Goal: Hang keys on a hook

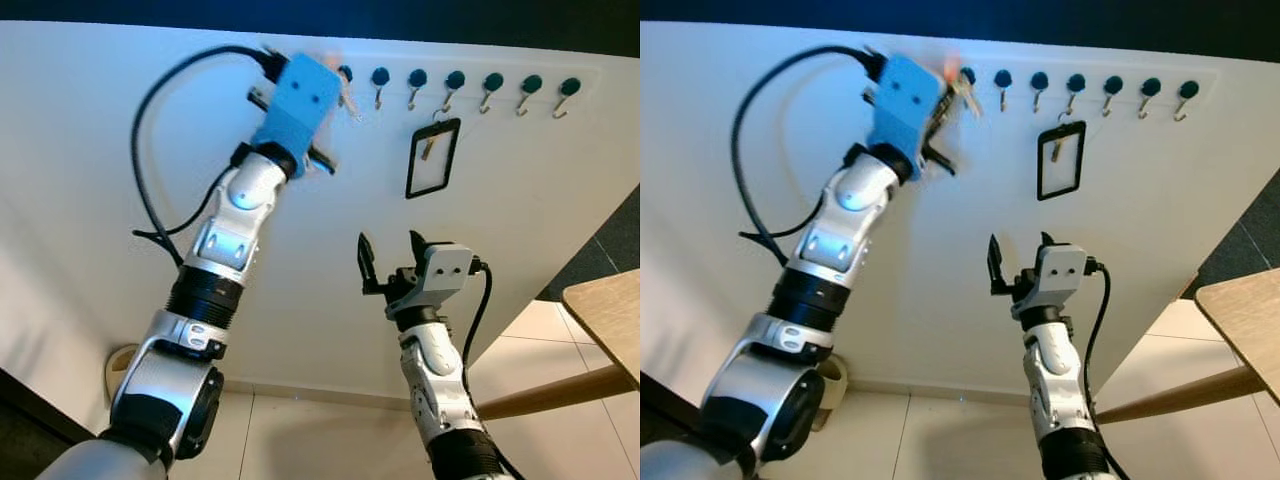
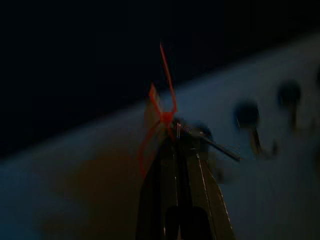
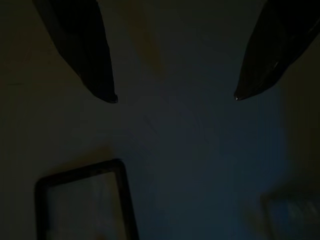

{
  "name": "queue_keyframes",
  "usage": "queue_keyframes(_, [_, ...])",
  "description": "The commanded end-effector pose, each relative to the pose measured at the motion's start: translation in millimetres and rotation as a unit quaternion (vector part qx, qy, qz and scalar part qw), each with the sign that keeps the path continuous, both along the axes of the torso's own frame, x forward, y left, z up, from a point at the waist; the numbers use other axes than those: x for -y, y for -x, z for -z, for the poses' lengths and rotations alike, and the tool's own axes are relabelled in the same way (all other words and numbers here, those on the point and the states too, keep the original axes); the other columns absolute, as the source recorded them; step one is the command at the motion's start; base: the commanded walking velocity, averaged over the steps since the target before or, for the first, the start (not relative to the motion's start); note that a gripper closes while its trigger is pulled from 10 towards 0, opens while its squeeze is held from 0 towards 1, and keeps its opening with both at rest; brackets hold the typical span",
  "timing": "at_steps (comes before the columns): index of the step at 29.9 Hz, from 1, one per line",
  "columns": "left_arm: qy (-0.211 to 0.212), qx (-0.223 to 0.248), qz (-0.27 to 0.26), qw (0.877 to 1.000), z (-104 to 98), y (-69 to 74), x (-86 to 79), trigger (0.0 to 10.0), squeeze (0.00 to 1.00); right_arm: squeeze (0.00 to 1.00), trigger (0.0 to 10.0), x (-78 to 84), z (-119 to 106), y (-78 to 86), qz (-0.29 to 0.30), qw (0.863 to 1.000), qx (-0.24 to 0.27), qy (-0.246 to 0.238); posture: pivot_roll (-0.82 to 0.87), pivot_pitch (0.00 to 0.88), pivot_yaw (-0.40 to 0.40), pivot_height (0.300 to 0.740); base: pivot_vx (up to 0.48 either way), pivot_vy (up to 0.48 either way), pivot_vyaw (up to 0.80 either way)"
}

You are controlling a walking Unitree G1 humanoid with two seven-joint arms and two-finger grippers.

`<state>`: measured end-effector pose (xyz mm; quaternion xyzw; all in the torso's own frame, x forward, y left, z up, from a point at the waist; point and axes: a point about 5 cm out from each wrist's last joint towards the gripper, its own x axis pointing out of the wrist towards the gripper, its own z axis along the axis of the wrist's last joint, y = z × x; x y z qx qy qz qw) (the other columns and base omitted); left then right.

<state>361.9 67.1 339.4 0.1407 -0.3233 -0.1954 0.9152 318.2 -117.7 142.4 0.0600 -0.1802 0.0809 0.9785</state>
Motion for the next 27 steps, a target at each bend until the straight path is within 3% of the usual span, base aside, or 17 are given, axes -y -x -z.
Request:
queue_keyframes(1, [0.022,0.030,0.023,0.999,-11.6,7.6,3.3,10.0,0.00,0.00,10.0,-1.7,0.2,1.2,-0.004,1.000,-0.002,0.001,0.02,0.103,-0.017,0.740,0.000,0.000,0.00])
queue_keyframes(7, [0.042,0.044,0.042,0.997,-16.2,12.6,3.1,10.0,0.00,0.00,10.0,-1.7,0.2,1.2,-0.003,1.000,-0.002,0.001,0.02,0.105,-0.016,0.740,0.000,0.000,0.00])
queue_keyframes(11, [0.022,0.028,0.089,0.995,-10.1,15.7,10.7,10.0,0.00,0.00,10.0,-1.1,0.8,1.0,-0.003,1.000,-0.003,0.002,0.02,0.109,-0.017,0.740,0.000,0.000,0.00])
queue_keyframes(13, [-0.020,0.011,0.132,0.991,-0.8,19.4,19.1,10.0,0.00,0.00,10.0,-0.9,1.0,0.9,-0.003,1.000,-0.004,0.002,0.02,0.109,-0.017,0.740,0.000,0.000,0.00])
queue_keyframes(14, [-0.063,-0.004,0.141,0.988,9.6,19.8,23.7,10.0,0.00,0.00,10.0,-0.8,1.2,1.0,-0.003,1.000,-0.004,0.002,0.02,0.108,-0.017,0.740,0.000,0.000,0.00])
queue_keyframes(15, [-0.063,-0.004,0.141,0.988,9.6,19.8,23.7,10.0,0.00,0.00,10.0,-0.8,1.2,1.0,-0.003,1.000,-0.004,0.002,0.02,0.108,-0.017,0.740,0.000,0.000,0.00])
queue_keyframes(16, [-0.100,-0.013,0.140,0.985,18.4,19.6,26.4,10.0,0.00,0.00,10.0,-0.8,1.2,1.0,-0.003,1.000,-0.005,0.002,0.02,0.108,-0.016,0.740,0.000,0.000,0.00])
queue_keyframes(17, [-0.106,-0.024,0.135,0.985,24.2,18.2,27.1,10.0,0.00,0.00,10.0,-0.9,1.3,1.0,-0.003,1.000,-0.005,0.002,0.02,0.108,-0.016,0.740,0.000,0.000,0.00])
queue_keyframes(21, [-0.094,-0.039,0.110,0.989,28.2,14.3,25.1,10.0,0.00,0.00,10.0,-1.0,1.2,1.0,-0.003,1.000,-0.004,0.001,0.02,0.108,-0.016,0.740,0.000,0.000,0.00])
queue_keyframes(27, [-0.095,-0.054,0.116,0.987,29.9,14.2,22.6,10.0,0.00,0.00,10.0,-1.2,1.3,1.2,-0.003,1.000,-0.005,0.001,0.02,0.109,-0.018,0.740,0.000,0.000,0.00])
